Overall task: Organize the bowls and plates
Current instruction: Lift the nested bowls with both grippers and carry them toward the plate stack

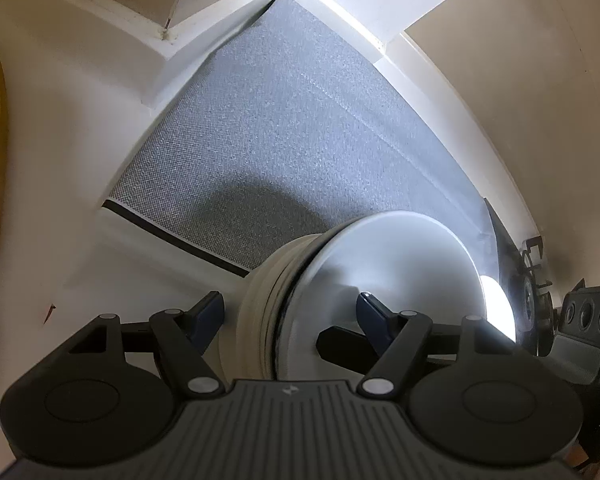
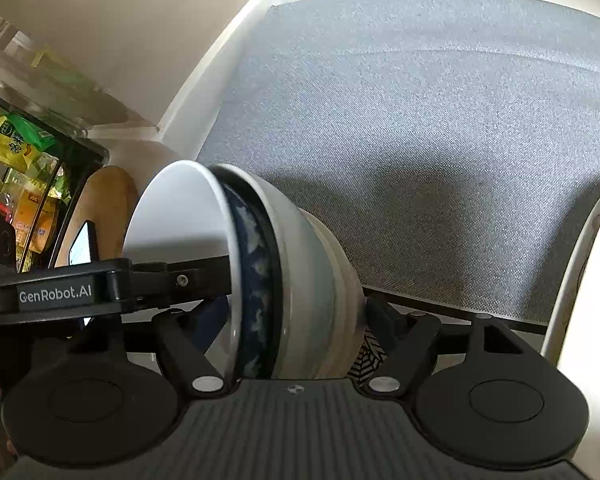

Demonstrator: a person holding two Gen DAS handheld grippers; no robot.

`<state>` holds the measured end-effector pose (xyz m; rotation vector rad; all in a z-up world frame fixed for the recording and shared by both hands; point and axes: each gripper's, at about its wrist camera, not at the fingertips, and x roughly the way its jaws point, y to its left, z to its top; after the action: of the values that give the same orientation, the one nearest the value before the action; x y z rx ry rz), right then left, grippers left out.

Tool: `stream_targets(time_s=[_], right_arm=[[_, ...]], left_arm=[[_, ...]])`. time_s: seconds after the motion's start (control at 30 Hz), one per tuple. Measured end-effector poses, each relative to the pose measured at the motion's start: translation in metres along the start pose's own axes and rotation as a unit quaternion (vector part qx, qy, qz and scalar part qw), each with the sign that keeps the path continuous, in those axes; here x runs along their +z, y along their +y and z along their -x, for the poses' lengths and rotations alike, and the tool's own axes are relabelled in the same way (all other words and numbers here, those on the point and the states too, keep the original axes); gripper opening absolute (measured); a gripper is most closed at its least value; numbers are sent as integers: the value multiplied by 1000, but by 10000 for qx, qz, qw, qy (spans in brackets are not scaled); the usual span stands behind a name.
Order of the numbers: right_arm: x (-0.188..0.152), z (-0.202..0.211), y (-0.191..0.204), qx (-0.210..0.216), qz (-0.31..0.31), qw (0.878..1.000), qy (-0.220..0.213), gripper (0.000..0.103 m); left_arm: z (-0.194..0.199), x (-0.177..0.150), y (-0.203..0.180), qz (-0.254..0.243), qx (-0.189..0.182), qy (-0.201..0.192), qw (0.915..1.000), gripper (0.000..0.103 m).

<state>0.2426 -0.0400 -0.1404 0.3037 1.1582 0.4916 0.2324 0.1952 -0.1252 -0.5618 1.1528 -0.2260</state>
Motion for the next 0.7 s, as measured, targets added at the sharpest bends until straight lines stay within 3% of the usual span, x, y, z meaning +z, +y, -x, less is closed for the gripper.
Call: stream_targets(time_s=[0.7], right_arm=[[19, 9, 12, -267, 150, 9995, 33, 73]], left_arm=[[12, 7, -1, -28, -147, -188, 9997, 78]])
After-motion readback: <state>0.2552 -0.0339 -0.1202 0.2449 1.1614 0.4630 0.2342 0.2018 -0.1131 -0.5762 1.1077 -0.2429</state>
